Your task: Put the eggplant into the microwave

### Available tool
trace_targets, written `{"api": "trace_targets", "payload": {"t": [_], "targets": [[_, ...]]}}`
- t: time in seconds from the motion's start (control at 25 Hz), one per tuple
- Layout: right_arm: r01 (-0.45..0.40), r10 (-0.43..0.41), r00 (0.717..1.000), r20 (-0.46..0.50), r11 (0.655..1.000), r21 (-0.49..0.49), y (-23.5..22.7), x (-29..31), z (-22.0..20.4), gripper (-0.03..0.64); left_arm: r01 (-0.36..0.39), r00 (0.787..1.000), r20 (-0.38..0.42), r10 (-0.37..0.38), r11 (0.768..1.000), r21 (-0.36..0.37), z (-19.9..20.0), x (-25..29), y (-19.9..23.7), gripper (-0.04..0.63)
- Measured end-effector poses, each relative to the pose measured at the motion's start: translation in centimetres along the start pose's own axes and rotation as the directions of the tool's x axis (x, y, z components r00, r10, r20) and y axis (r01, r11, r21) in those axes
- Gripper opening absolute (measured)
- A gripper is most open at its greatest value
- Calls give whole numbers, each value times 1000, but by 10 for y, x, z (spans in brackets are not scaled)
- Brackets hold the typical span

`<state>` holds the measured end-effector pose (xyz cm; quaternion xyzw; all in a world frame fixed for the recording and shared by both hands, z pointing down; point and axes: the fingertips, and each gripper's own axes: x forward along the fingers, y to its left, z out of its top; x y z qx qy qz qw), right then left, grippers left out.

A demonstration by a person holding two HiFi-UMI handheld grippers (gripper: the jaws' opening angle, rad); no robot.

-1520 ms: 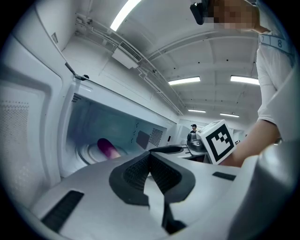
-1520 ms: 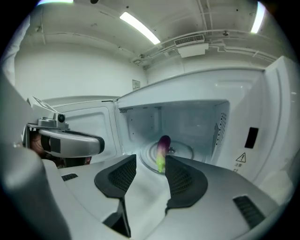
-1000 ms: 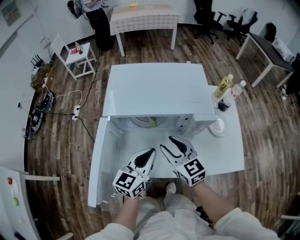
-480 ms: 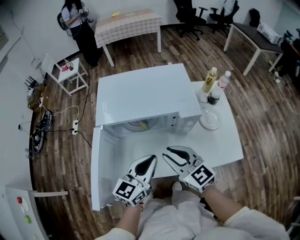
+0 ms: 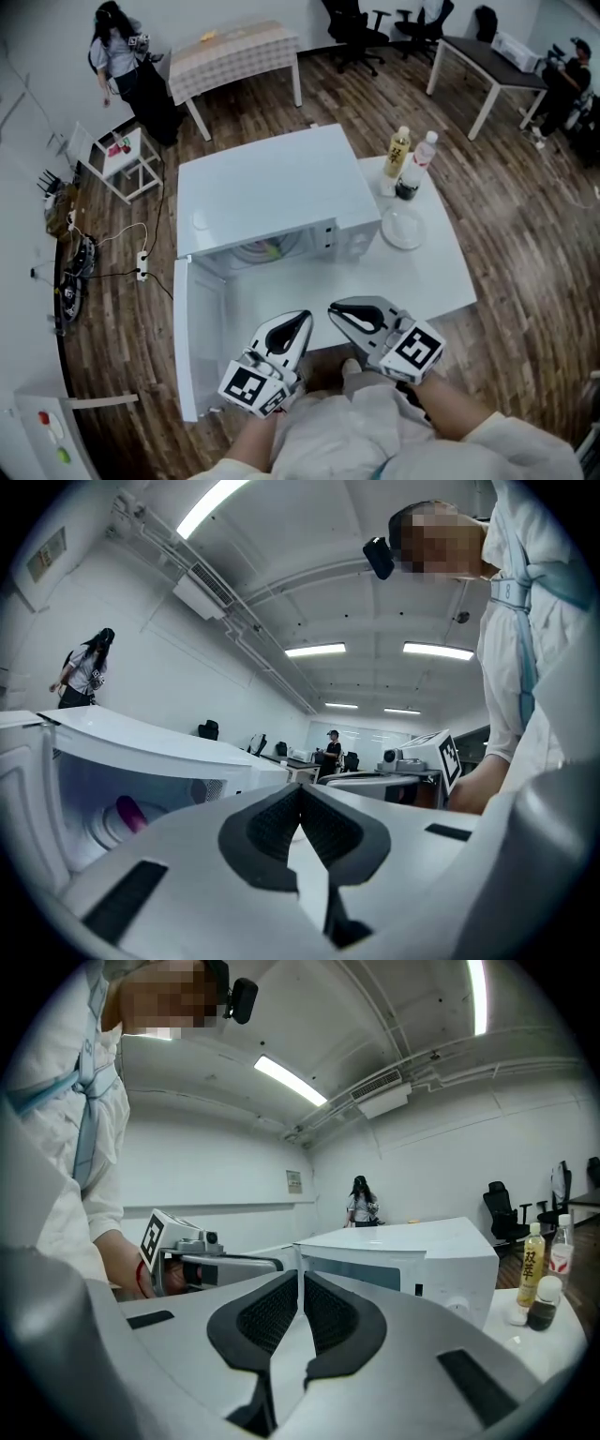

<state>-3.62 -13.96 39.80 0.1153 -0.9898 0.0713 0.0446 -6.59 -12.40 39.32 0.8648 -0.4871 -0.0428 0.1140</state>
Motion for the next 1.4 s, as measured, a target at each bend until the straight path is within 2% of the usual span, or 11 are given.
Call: {"api": "trace_targets", "payload": {"t": [0.56,1.08,1.4], "targets": [[23,-23,999,29,1000,-3,11,-17,16,41,82,997,1,-82,997,16,15,-3,-23,2],[21,-21,999,37,1000,6,18,-9,20,41,81,997,-5,-81,997,19,18,-13,-16,2],[17,-17,1000,10,1000,-2,22,-7,18,41,93,996,-8,-93,996,9,20,-18,-18,2]]}}
